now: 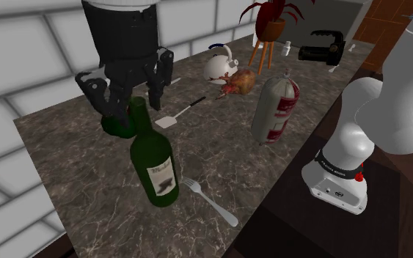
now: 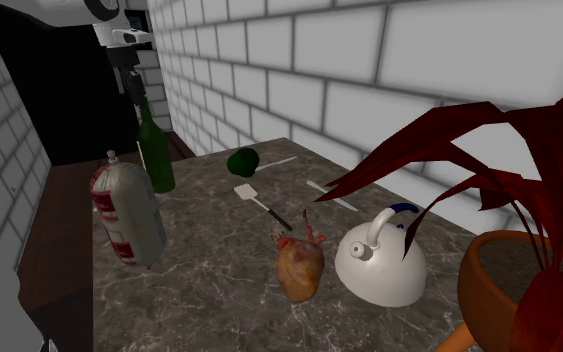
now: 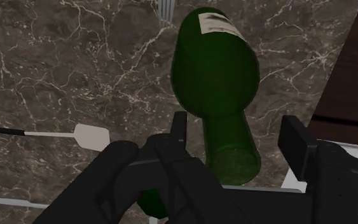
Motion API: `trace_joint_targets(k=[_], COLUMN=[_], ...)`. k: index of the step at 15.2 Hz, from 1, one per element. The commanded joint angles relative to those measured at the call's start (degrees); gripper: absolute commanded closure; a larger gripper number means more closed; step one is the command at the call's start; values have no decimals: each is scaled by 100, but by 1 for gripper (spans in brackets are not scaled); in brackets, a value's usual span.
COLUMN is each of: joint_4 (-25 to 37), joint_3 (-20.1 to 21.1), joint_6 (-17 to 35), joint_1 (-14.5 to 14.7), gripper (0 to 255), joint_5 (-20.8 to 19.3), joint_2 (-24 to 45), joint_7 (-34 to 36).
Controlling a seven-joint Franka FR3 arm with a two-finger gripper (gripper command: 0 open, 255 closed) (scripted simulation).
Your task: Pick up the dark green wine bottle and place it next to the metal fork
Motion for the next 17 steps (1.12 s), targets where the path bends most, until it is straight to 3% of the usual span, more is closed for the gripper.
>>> trace_joint_targets(k=[1, 5, 9, 17], joint_4=[-21, -1, 823, 823], joint_3=[-2, 0, 34, 34], joint_6=[2, -11, -767, -767], joint_1=[-1, 1, 47, 47], gripper=[0, 0, 0, 0], joint_5=[1, -2, -28, -28], joint_2=[11, 19, 96, 96], joint_7=[0, 4, 10, 10])
